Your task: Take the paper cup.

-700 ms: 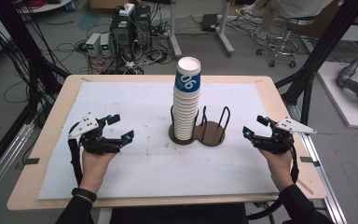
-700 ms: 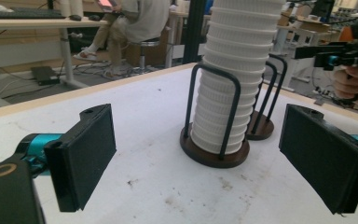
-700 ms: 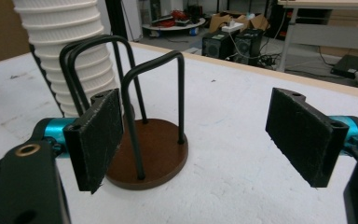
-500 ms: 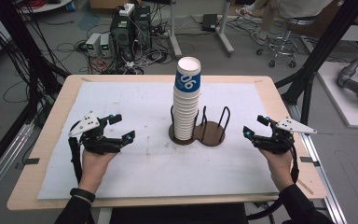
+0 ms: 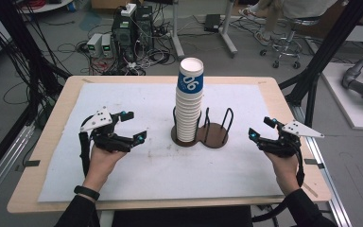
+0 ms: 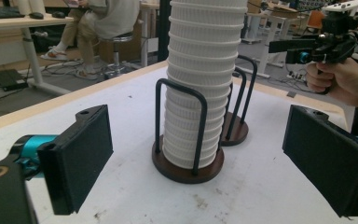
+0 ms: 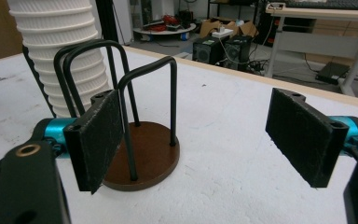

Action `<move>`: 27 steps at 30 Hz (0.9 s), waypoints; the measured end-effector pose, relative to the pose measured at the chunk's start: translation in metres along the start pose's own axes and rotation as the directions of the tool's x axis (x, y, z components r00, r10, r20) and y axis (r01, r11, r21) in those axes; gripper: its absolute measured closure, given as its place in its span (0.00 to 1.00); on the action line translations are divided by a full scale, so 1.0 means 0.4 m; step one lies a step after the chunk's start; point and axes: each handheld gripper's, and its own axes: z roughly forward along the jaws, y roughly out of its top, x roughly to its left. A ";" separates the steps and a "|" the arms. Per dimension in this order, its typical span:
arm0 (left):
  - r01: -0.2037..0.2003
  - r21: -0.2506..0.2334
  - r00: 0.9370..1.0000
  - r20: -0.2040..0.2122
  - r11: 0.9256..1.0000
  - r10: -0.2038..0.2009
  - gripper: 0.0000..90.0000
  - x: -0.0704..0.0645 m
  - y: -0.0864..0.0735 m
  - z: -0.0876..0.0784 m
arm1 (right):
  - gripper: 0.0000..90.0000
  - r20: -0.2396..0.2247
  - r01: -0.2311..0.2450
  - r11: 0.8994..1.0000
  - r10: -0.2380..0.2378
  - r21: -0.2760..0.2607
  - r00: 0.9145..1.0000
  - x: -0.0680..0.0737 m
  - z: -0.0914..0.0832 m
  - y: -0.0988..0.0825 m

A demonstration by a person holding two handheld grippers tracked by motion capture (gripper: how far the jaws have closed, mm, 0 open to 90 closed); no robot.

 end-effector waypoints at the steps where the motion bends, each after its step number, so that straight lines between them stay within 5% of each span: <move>1: 0.002 0.000 1.000 0.008 1.000 -0.002 0.09 0.000 0.003 0.004 | 0.22 0.000 0.005 1.000 -0.005 0.000 1.000 0.001 0.000 0.000; 27: -0.038 0.018 0.994 0.108 0.999 0.035 0.08 -0.001 0.097 0.212 | 0.22 -0.014 0.014 1.000 -0.013 0.008 1.000 0.007 0.010 0.000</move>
